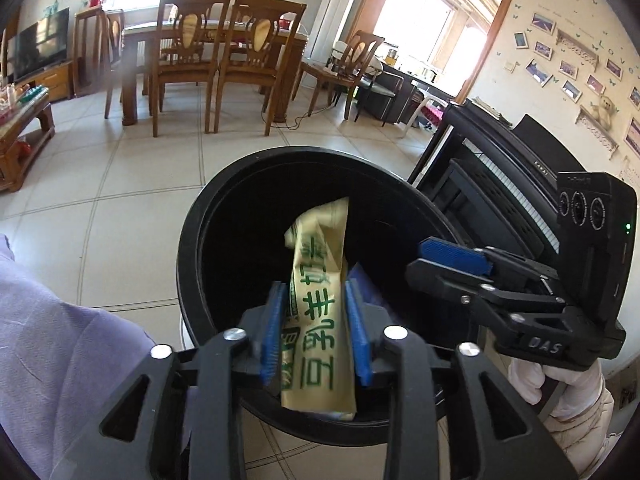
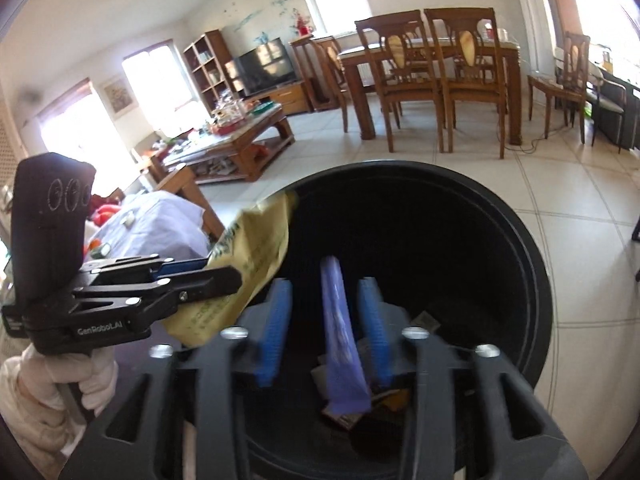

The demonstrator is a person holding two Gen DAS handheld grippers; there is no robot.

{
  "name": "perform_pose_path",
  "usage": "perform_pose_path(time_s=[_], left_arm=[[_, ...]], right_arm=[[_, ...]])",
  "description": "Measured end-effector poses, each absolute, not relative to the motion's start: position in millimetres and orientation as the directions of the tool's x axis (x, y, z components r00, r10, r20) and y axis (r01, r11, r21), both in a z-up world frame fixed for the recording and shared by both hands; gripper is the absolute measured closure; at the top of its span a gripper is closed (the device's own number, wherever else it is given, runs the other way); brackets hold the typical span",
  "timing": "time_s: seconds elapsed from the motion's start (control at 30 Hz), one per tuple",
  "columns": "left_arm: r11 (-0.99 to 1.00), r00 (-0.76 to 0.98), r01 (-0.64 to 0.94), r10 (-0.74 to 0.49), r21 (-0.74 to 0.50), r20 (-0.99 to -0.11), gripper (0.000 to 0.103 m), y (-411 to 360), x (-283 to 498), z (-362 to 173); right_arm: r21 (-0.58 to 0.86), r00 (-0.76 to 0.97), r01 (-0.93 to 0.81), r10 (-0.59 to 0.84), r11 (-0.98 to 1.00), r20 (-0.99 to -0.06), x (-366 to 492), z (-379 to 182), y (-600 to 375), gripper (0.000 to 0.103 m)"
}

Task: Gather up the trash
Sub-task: 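Open both grippers to drop the bag and tube into the bin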

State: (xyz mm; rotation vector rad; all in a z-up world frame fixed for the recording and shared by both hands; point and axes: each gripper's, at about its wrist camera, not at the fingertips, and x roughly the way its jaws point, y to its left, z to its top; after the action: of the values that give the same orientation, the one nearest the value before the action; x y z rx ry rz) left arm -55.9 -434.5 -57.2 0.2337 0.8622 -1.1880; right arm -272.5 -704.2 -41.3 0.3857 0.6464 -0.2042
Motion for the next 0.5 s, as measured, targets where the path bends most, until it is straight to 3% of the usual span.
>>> perform_pose_path(time_s=[0.03, 0.13, 0.3, 0.4, 0.5], left_arm=[[0.397, 0.114, 0.879, -0.713, -0.264, -0.692, 0.048, -437.1, -59.0, -57.0], [0.400, 0.142, 0.884, -0.723, -0.243, -0.676, 0.034, -431.6, -61.9, -52.0], [0.395, 0.164, 0.891, -0.740, -0.224, -0.652, 0.028, -419.4, -64.7, -41.4], [0.416, 0.195, 0.883, -0.747, -0.218, -0.635, 0.018, -404.0, -62.2, -34.6], [0.444, 0.230, 0.871, -0.748, -0.211, -0.623, 0.018, -385.7, -57.6, -28.2]], right_arm=[[0.286, 0.783, 0.308, -0.071, 0.907, -0.618, -274.8, -42.8, -704.7, 0.049], [0.292, 0.784, 0.321, -0.079, 0.901, -0.616, -278.6, -43.8, -706.8, 0.049], [0.281, 0.787, 0.320, -0.089, 0.905, -0.611, -281.1, -41.1, -699.1, 0.041], [0.270, 0.787, 0.311, -0.087, 0.911, -0.611, -275.2, -37.0, -690.6, 0.039], [0.257, 0.786, 0.303, -0.088, 0.918, -0.612, -263.4, -30.4, -681.8, 0.032]])
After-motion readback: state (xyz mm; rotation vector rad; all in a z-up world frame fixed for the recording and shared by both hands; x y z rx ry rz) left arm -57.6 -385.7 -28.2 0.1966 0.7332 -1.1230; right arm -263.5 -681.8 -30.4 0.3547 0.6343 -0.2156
